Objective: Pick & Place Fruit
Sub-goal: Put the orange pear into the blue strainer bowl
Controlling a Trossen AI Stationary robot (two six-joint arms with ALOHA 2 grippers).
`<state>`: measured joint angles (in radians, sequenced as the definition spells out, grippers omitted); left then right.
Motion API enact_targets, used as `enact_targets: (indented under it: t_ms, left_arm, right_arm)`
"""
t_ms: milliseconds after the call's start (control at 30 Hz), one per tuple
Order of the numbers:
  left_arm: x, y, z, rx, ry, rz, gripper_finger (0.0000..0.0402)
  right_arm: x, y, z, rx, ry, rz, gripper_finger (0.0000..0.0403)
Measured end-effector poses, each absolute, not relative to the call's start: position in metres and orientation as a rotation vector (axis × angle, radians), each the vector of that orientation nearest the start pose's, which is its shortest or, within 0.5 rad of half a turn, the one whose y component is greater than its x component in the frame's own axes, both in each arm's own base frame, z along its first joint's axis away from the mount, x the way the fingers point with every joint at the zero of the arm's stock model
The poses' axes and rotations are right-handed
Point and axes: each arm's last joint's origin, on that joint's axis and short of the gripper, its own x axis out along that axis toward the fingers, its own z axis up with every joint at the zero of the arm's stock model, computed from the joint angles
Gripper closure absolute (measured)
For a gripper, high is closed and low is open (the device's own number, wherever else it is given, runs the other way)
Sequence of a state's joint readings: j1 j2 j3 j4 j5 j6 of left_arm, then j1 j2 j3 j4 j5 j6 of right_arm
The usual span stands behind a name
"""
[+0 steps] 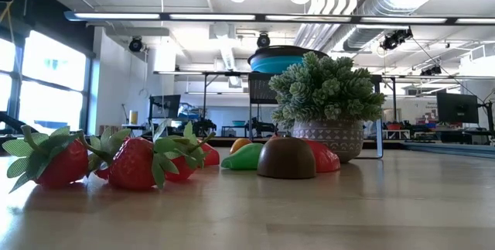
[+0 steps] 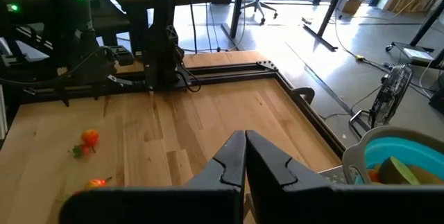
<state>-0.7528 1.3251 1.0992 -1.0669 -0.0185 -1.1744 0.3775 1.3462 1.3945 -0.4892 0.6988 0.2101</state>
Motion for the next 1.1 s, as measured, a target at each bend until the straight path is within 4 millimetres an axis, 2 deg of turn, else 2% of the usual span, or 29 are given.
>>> enact_targets:
  t_ms: [167, 300, 600, 867, 1100]
  left_arm:
    - [0.171, -0.160, 0.270, -0.487, 1.368, 0.159, 0.0132]
    - [0.172, -0.160, 0.270, -0.497, 1.362, 0.160, 0.0116]
    - [0.177, -0.160, 0.272, -0.482, 1.233, 0.193, 0.0114]
    - [0.177, -0.160, 0.271, -0.440, 1.242, 0.171, 0.0114]
    - [0.184, -0.168, 0.259, -0.319, 1.299, 0.104, 0.0114]
  right_arm:
    - [0.271, 0.087, 0.394, -0.018, 0.344, -0.354, 0.0398]
    - [0.271, 0.087, 0.394, -0.016, 0.343, -0.355, 0.0398]
    - [0.271, 0.087, 0.394, -0.015, 0.343, -0.355, 0.0398]
    - [0.271, 0.087, 0.394, -0.015, 0.343, -0.355, 0.0398]
    - [0.271, 0.087, 0.394, -0.015, 0.343, -0.355, 0.0398]
